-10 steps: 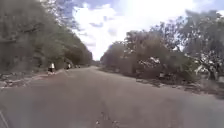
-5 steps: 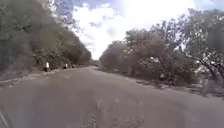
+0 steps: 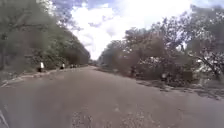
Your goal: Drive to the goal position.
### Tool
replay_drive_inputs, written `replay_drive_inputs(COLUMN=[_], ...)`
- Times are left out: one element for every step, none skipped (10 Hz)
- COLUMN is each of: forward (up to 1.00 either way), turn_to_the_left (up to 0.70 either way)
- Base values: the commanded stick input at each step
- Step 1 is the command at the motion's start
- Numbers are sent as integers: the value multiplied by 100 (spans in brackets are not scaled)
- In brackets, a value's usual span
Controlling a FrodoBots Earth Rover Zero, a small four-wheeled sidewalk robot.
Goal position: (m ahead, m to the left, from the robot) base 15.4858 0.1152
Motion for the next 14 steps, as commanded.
replay_drive_inputs(forward=[70,70,70,70,70,70,70,70,70,70,70,70,70,70], turn_to_the_left=[15,0,0,0,0,0,0,0,0,0,0,0,0,0])
